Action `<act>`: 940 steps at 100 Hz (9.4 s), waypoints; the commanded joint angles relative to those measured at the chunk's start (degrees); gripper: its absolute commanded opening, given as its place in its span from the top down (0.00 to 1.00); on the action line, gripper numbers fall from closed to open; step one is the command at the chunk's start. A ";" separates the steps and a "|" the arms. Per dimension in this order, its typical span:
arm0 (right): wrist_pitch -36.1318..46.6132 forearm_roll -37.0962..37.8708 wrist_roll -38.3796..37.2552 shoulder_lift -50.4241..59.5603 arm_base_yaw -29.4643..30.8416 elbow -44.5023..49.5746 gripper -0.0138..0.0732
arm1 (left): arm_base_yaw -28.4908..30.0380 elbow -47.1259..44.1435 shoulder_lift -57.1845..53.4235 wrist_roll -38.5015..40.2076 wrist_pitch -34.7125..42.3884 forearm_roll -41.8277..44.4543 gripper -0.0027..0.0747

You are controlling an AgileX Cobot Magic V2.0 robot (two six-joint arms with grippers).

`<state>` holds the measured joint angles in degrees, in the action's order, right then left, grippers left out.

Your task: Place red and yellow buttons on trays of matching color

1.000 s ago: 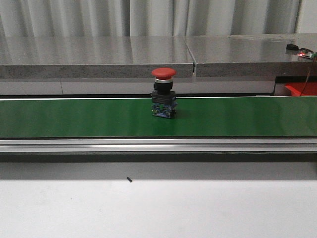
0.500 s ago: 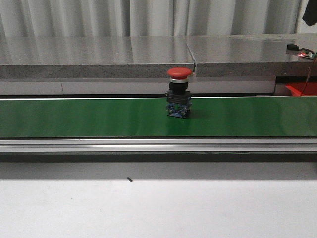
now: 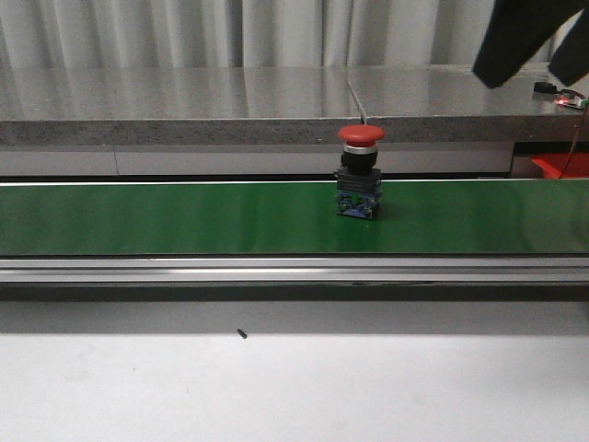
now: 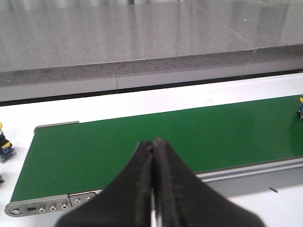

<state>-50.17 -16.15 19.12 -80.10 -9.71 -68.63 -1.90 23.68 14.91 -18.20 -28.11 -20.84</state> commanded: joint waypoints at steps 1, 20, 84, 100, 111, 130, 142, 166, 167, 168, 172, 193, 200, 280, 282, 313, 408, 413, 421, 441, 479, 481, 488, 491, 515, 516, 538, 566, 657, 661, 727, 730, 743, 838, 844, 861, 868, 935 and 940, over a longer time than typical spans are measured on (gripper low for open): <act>4.57 -1.29 0.79 0.29 -2.15 -1.41 0.12 | -0.42 1.58 0.50 0.36 4.55 -1.19 0.99; 6.36 -1.46 0.79 -3.92 -4.55 -2.89 0.12 | -0.42 1.58 0.50 0.36 4.55 -1.19 0.99; 8.06 -3.21 0.79 -16.44 -5.36 -11.00 0.14 | -0.42 1.58 0.50 0.36 4.55 -1.19 0.99; 7.57 -3.21 0.79 -18.59 -5.31 -12.52 0.35 | -0.42 1.58 0.50 0.36 4.55 -1.19 0.99; 6.52 -3.21 0.79 -18.91 -5.31 -12.70 0.57 | -0.42 1.58 0.50 0.36 4.55 -1.19 0.99; 3.95 -3.21 0.37 -18.86 -5.05 -14.07 0.64 | -0.42 1.58 0.50 0.36 4.55 -1.19 0.99; 2.23 -3.21 0.25 -18.37 -3.85 -16.94 0.64 | -0.42 1.58 0.50 0.36 4.55 -1.19 0.99; -4.22 -3.21 0.19 -17.18 5.49 -26.07 0.64 | -0.42 1.58 0.50 0.36 4.55 -1.19 0.99; -4.52 -3.21 0.19 -17.18 5.91 -26.33 0.64 | -0.42 1.58 0.50 0.36 4.55 -1.19 0.99; -4.67 -3.21 0.19 -17.18 6.34 -26.60 0.64 | -0.42 1.58 0.50 0.36 4.55 -1.19 0.99; -5.52 -3.21 0.19 -17.18 8.98 -28.11 0.64 | -0.42 1.58 0.50 0.36 4.55 -1.19 0.99; -5.46 -3.42 -0.29 -17.36 23.15 -31.26 0.64 | -0.42 1.58 0.50 0.36 4.55 -1.19 0.99; -5.10 -3.63 -0.29 -17.76 27.38 -31.26 0.64 | -0.42 1.58 0.50 0.36 4.55 -1.19 0.99; 6.58 -8.99 -0.24 -35.21 40.40 -31.26 0.64 | -0.42 1.58 0.50 0.36 4.55 -1.19 0.99; 6.83 -8.99 -0.24 -35.57 40.40 -31.26 0.64 | -0.42 1.58 0.50 0.36 4.55 -1.19 0.99; 7.73 -9.10 -0.24 -39.27 40.40 -31.26 0.64 | -0.42 1.58 0.50 0.36 4.55 -1.19 0.99; 5.21 -9.11 -0.11 -27.03 39.68 -31.21 0.12 | -0.42 1.58 0.50 0.36 4.55 -1.19 0.99; 5.27 -9.11 -0.06 -25.14 39.07 -31.21 0.12 | -0.42 1.58 0.50 0.36 4.55 -1.19 0.99; 5.48 -9.11 0.18 -21.93 37.32 -30.88 0.12 | -0.42 1.58 0.50 0.36 4.55 -1.19 0.99; 6.91 -9.11 1.52 -13.00 29.87 -27.52 0.12 | -0.42 1.58 0.50 0.36 4.55 -1.19 0.99; 21.22 -7.68 1.95 9.87 14.15 1.59 0.12 | -0.42 1.58 0.50 0.36 4.55 -1.19 0.99; 21.96 -7.68 1.95 11.22 13.84 2.84 0.12 | -0.42 1.58 0.50 0.36 4.55 -1.19 0.99; 24.33 -7.68 1.95 15.52 12.83 8.94 0.12 | -0.42 1.58 0.50 0.36 4.55 -1.19 0.99; 25.03 -7.68 1.95 17.22 12.83 11.79 0.13 | -0.42 1.58 0.50 0.36 4.55 -1.19 0.99; 26.60 -7.64 1.95 30.81 12.83 25.42 0.25 | -0.42 1.58 0.50 0.36 4.55 -1.19 0.99; 26.47 -7.64 1.95 31.50 12.83 25.67 0.26 | -0.42 1.58 0.50 0.36 4.55 -1.19 0.99; 23.57 -6.57 1.95 39.68 12.89 31.34 0.53 | -0.42 1.58 0.50 0.36 4.55 -1.19 0.99; 23.50 -4.43 1.95 42.87 12.89 32.70 0.92 | -0.42 1.58 0.50 0.36 4.55 -1.19 0.99; 23.39 -4.43 1.95 42.76 12.89 32.70 0.92 | -0.42 1.58 0.61 0.36 4.33 -1.19 0.11; 23.39 -4.43 1.95 42.76 12.89 32.70 0.92 | -0.42 1.58 0.61 0.36 4.20 -1.19 0.12; 23.39 -4.43 1.95 42.76 12.89 32.70 0.92 | 13.63 20.22 33.59 27.35 3.61 20.84 0.14; 23.39 -4.43 1.95 42.76 12.89 32.70 0.92 | 15.34 21.10 35.59 27.35 3.49 20.84 0.14; 23.39 -4.43 1.95 42.76 12.89 32.70 0.92 | 20.89 24.66 45.03 27.35 3.49 20.84 0.14; 23.39 -4.43 1.95 42.76 12.89 32.70 0.92 | 29.85 37.88 78.79 27.25 6.62 21.32 0.14; 23.39 -4.43 1.95 42.76 12.89 32.70 0.92 | 29.85 38.24 79.69 27.25 6.62 21.41 0.14; 23.39 -4.43 1.95 42.76 12.89 32.70 0.92 | 29.85 39.72 82.28 27.14 6.62 21.41 0.14; 23.39 -4.43 1.95 42.76 12.89 32.70 0.92 | 29.85 40.23 83.38 26.70 6.48 21.41 0.14; 23.39 -4.43 1.95 42.76 12.89 32.70 0.92 | 29.85 40.34 87.79 26.05 9.10 21.29 0.31; 23.39 -4.43 1.95 42.76 12.89 32.70 0.92 | 29.85 40.34 87.79 26.05 9.51 21.29 0.42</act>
<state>-30.26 -20.28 20.55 -37.42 3.01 -34.44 27.92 62.38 105.33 7.68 -21.88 0.54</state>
